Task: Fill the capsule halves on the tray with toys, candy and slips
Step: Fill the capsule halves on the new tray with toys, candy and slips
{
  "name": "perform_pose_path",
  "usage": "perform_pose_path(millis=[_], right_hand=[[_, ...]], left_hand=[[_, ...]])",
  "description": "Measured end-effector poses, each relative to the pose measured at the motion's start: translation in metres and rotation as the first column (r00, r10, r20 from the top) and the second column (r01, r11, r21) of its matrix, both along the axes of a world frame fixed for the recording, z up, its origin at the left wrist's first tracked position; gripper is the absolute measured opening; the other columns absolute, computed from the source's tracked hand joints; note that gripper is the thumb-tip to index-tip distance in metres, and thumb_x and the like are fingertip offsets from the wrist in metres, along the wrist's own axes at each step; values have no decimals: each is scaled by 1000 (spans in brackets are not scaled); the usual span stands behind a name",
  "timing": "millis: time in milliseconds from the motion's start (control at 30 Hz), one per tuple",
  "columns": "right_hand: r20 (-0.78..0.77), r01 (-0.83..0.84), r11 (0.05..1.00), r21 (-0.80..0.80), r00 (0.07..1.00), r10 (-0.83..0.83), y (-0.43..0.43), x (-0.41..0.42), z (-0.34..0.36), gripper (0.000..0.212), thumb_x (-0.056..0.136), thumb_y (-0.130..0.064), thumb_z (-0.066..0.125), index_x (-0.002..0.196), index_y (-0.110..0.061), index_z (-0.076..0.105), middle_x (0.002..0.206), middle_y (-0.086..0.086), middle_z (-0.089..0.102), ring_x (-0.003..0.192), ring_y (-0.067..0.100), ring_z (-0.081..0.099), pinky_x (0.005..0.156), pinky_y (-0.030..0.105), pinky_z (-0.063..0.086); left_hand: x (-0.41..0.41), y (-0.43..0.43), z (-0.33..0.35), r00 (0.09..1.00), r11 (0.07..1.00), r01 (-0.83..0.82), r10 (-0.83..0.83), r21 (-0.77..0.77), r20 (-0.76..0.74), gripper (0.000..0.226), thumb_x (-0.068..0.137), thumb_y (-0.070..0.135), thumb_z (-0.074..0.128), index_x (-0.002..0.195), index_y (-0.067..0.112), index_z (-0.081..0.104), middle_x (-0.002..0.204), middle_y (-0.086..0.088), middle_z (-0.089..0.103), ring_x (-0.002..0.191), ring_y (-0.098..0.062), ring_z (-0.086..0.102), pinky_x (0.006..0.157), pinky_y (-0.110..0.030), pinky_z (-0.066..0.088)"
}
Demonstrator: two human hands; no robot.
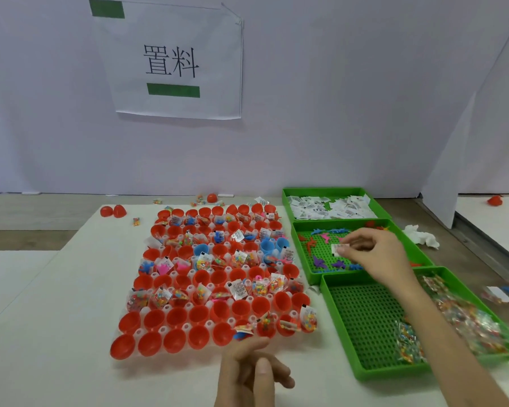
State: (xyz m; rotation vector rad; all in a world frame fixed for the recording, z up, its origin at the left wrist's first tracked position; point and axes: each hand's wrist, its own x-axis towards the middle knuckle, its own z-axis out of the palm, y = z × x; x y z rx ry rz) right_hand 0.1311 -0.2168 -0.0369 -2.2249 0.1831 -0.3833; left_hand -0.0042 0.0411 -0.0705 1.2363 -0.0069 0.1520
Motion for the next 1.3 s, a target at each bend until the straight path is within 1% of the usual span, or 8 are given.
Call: perform_pose_path(millis=[133,300,400,500,667,833,1067,1300], right_hand=[[-65,-67,996,-61,996,63,8,2,-1,14,74,-23,88,72,-25,74,68,-9,73,65,1,68,65,21,50],[-115,-20,995,-94,993,9,4,2,-6,12,76,-24,86,70,-24,76,68,-9,71,68,4,64,61,21,43],[-189,-22,989,-146,982,-7,3,3,-8,15,76,-25,86,67,-29,75,72,-14,70,72,0,61,60,22,40],[-219,14,982,-189,974,-56,7,7,-9,19,75,-23,87,63,-30,73,72,-18,67,74,1,59,68,27,43],[-210,26,980,-199,975,-69,9,7,-8,26,73,-17,88,61,-31,70,73,-16,68,75,4,62,72,27,46],[-135,40,986,-159,989,-62,11,3,-8,26,75,-9,84,64,-28,70,75,-10,70,77,7,64,75,29,50],[193,200,975,96,957,-216,-1,-2,-5,21,78,-5,81,72,-21,71,76,-8,72,72,10,68,67,27,53],[225,218,960,174,941,-254,-2,-1,-7,16,79,-5,81,75,-18,72,75,-8,71,71,9,68,62,16,46]], left_hand=[[-2,-11,3,996,989,-42,31,139,83,33,69,11,45,71,35,66,51,-20,62,45,-19,62,55,-16,49],[-3,-16,-1,997,979,-18,3,202,74,25,71,14,48,69,31,66,51,-18,62,46,-20,61,56,-16,48],[-2,-17,0,998,976,38,-47,213,39,15,68,32,57,76,24,66,52,-17,63,47,-20,62,55,-18,48],[2,-14,-13,997,968,65,-75,243,32,21,71,20,52,82,4,61,52,-16,63,47,-19,62,55,-16,48],[3,-14,-9,992,957,70,-97,281,86,21,74,24,54,81,6,62,53,-16,63,48,-19,63,56,-15,48],[0,-20,-6,982,954,-105,54,281,183,28,78,15,49,66,31,68,51,-15,61,45,-20,60,52,-18,49],[0,-21,-5,976,948,-172,127,266,179,31,80,16,47,62,31,67,51,-14,61,44,-18,59,50,-17,48],[1,-21,-7,978,940,-162,113,300,174,30,80,18,46,62,34,65,52,-13,63,46,-18,60,54,-16,48]])
